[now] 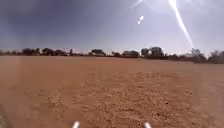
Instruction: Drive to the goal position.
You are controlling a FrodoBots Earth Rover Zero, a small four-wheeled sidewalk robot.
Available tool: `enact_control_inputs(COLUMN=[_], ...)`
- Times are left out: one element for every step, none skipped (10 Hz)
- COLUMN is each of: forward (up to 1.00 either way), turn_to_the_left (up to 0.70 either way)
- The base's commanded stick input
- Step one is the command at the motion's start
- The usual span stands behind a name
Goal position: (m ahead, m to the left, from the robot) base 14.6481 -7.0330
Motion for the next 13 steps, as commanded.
enact_control_inputs(forward=[1.0, 1.0, 1.0, 1.0, 1.0, 1.0, 1.0, 1.0, 1.0, 1.0, 1.0, 1.0, 1.0], turn_to_the_left=[0.0, 0.0, 0.0, 0.0, 0.0, 0.0, 0.27, 0.27, 0.27, 0.27, 0.27, 0.27, 0.24])
